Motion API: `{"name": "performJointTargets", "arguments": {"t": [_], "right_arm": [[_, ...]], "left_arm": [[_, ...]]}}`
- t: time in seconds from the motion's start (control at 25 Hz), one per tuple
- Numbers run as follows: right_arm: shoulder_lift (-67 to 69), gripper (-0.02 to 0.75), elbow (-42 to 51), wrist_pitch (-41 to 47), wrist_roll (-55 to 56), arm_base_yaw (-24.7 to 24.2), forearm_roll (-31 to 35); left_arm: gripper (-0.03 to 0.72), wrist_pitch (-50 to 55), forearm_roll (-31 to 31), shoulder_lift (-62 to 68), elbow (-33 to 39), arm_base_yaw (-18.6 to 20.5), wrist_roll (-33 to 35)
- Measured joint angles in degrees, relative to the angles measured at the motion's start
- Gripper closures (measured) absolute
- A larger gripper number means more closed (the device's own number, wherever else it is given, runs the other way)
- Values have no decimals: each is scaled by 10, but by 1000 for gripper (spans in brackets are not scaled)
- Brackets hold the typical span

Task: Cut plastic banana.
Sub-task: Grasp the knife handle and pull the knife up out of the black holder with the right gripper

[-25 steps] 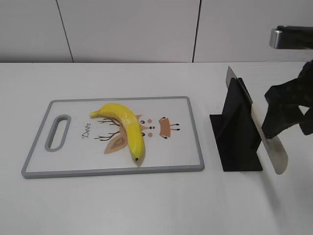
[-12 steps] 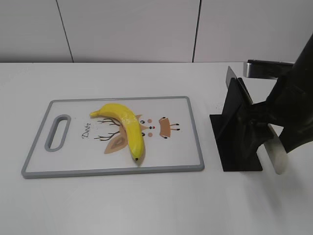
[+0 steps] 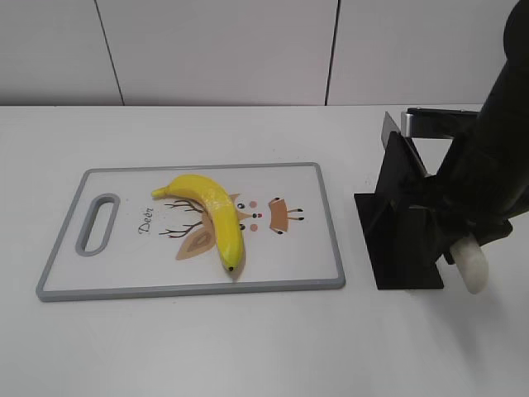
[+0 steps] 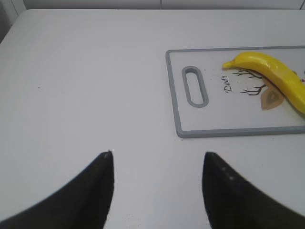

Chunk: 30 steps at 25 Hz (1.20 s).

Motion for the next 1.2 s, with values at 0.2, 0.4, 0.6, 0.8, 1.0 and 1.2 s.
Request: {"name": "performJointTargets", "arguments": {"t": [0.2,0.4,0.6,0.8,1.0,1.2], "right_arm": [[0,564,-18,21,10,0,-8],[0,564,-33,57,10,0,-11],[-22,564,-51,76,12,0,-14],[-57,564,-80,95,17,0,-24],[-80,564,-121,119,17,0,-30],[-87,564,-172,122,8,0,-35]], "left_arm": [[156,0,0,0,0,0,0],[159,0,0,0,0,0,0],[163,0,0,0,0,0,0],[163,0,0,0,0,0,0],[163,0,0,0,0,0,0],[163,0,0,0,0,0,0]]}}
